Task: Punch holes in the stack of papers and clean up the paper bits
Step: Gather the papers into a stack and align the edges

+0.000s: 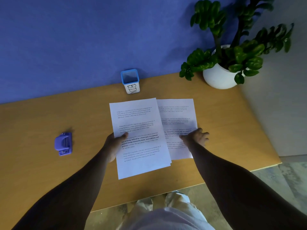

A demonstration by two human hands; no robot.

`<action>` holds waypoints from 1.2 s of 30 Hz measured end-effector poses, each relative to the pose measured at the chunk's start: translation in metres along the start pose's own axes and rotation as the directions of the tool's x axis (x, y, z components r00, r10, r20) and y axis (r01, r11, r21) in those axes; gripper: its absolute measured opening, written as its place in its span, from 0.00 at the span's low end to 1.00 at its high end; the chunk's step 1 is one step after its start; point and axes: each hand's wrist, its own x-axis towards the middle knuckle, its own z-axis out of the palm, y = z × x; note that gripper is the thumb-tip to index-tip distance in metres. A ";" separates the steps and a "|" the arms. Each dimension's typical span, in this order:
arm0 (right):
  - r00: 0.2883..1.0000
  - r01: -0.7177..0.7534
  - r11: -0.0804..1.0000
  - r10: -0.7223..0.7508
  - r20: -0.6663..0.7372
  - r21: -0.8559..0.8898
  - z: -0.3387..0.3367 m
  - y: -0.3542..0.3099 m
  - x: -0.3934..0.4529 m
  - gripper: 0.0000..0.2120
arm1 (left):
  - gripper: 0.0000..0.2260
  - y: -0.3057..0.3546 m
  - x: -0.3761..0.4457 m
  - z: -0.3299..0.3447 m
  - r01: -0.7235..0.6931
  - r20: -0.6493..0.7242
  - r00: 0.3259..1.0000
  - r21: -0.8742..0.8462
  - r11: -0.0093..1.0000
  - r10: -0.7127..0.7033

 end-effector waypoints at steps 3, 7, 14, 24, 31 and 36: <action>0.999 0.005 1.000 -0.006 0.037 0.021 -0.001 0.001 0.002 0.41 | 0.13 -0.001 -0.001 -0.002 -0.001 0.002 1.000 0.006 1.000 0.001; 0.998 0.041 0.998 -0.044 0.039 0.055 -0.002 0.000 0.006 0.23 | 0.13 -0.001 -0.001 -0.008 -0.005 -0.011 1.000 0.023 1.000 0.005; 0.987 0.144 0.945 -0.158 0.025 0.295 -0.012 -0.005 0.007 0.17 | 0.14 0.000 -0.004 -0.027 -0.012 -0.061 0.998 0.074 0.997 0.017; 0.995 0.095 0.860 -0.095 -0.024 0.502 -0.026 -0.016 0.013 0.17 | 0.14 -0.003 -0.006 -0.059 -0.001 -0.186 0.982 0.121 0.993 0.023; 0.995 0.062 0.800 -0.093 0.021 0.597 -0.029 -0.018 0.009 0.18 | 0.12 -0.006 -0.009 -0.064 -0.013 -0.199 0.979 0.143 0.990 0.042; 0.977 0.035 0.743 -0.166 0.133 0.669 -0.024 -0.020 -0.004 0.13 | 0.08 -0.006 -0.010 -0.057 -0.018 -0.172 0.984 0.137 0.990 0.041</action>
